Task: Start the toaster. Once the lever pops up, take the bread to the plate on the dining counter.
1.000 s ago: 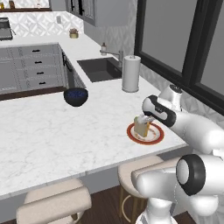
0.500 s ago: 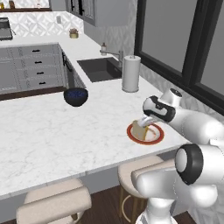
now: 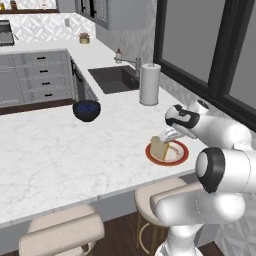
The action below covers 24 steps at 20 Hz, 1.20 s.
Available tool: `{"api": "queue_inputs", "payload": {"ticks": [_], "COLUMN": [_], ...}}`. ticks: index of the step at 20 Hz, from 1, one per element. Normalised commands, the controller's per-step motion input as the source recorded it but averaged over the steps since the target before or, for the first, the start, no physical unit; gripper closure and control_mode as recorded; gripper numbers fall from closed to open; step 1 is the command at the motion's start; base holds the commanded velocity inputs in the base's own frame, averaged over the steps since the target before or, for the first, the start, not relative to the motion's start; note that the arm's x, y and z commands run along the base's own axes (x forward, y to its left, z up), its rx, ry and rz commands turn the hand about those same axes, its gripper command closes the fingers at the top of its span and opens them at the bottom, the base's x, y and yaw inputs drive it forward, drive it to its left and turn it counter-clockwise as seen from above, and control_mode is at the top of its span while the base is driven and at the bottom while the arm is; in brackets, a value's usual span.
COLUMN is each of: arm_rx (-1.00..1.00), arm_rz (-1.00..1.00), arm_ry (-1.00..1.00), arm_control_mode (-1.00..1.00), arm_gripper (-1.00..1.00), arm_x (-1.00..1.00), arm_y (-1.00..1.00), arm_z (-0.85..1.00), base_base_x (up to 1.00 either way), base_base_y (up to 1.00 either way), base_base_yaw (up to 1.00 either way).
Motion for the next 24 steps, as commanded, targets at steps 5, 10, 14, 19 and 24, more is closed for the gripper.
{"api": "queue_inputs", "payload": {"ticks": [5, 10, 14, 19, 24], "arm_rx": [0.0, 0.0, 0.0, 0.0, -0.01], "arm_rz": [0.08, 0.06, 0.05, 0.03, -0.01], "arm_ry": [0.0, 0.0, 0.0, -0.01, 0.0], "arm_control_mode": [-1.0, -1.0, -1.0, -1.0, -1.0], "arm_gripper": [1.0, 1.0, -1.0, -1.0, -1.0], "arm_x": [0.03, 0.0, 0.0, 0.03, 0.01], "arm_y": [-0.09, -0.1, -0.08, -0.21, -0.53], "arm_z": [-0.23, -0.06, 0.0, -0.04, -0.29], "base_base_x": [0.0, 0.0, 0.0, 0.0, 0.0], "base_base_y": [0.0, 0.0, 0.0, 0.0, 0.0], "base_base_yaw": [0.0, 0.0, 0.0, 0.0, 0.0]}}
